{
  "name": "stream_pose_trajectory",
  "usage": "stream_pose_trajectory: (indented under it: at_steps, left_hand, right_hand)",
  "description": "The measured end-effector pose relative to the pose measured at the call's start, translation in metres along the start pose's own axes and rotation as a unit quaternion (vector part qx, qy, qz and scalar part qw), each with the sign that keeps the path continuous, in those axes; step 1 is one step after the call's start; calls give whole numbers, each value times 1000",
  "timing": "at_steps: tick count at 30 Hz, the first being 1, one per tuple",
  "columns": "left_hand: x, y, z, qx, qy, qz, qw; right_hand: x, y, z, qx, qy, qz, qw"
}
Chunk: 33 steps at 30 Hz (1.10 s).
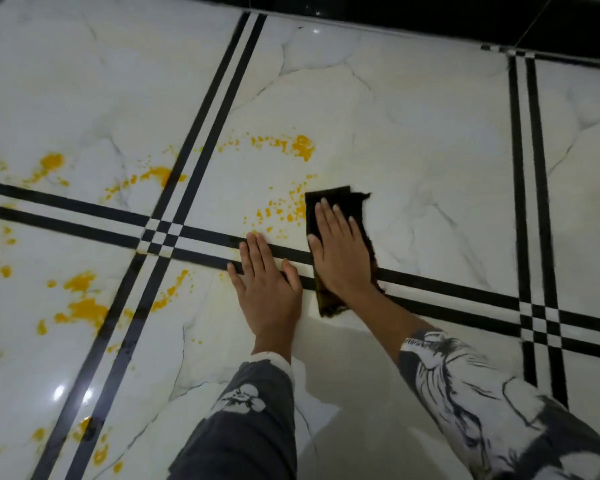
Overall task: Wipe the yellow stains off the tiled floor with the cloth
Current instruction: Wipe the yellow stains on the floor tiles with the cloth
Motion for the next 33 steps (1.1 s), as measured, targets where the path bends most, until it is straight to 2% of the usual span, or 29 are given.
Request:
stream_pose_trajectory:
  at_steps: [2, 3, 5, 7, 9, 12, 14, 18, 22, 23, 27, 28, 29, 30, 32, 33]
  left_hand:
    - [-1, 0, 1, 7, 3, -3, 1000]
    - [0, 1, 1, 12, 4, -2, 1000]
    - [0, 0, 0, 17, -1, 8, 1000]
    - [-6, -4, 0, -5, -10, 16, 1000]
    - [-13, -4, 20, -26, -49, 34, 998]
    - [-3, -1, 92, 55, -106, 6, 993]
    - [16, 1, 127, 88, -86, -43, 991]
    - [39, 60, 142, 143, -3, 4, 990]
    - [37, 100, 155, 102, 16, 18, 995]
    - [40, 96, 157, 113, 30, 20, 993]
    - [36, 120, 169, 295, 55, -44, 953]
    - [31, 137, 172, 316, 56, -49, 946]
    - [28, 153, 170, 304, 47, -41, 950]
    - [26, 166, 167, 259, 30, -23, 965]
    - [28, 166, 153, 96, -4, 28, 995]
    - [30, 151, 150, 16, -17, 42, 999]
  right_hand:
    - [-6, -3, 3, -7, 57, -30, 998]
    - [-12, 1, 7, 0, 123, -39, 992]
    - [-29, 1, 24, 31, 246, 1, 969]
    - [-44, -2, 48, 58, 202, 52, 976]
    - [-47, -1, 74, 69, 101, 50, 991]
    - [-49, 17, 101, 62, 9, 50, 997]
    - [-50, 25, 112, 65, -3, 52, 997]
    - [-29, 27, 131, 77, -25, 32, 996]
    - [-27, 33, 135, 78, -20, 49, 996]
    - [-27, 31, 134, 79, -19, 48, 995]
    - [-24, 26, 132, 85, -22, 41, 995]
    - [-24, 28, 132, 86, -24, 41, 995]
    - [-24, 29, 131, 88, -23, 38, 995]
    - [-25, 31, 132, 88, -23, 38, 995]
    - [-25, 33, 132, 82, -20, 42, 996]
    - [-25, 32, 133, 85, -18, 41, 995]
Point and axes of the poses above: each hand's wrist, its own y-axis towards the middle knuckle, its own x-axis out of the palm, z = x × y, the point moved 3 cm from there along y, towards the middle knuckle, and after that the axes turned 10 degrees about -x, right-handed, at the moved point
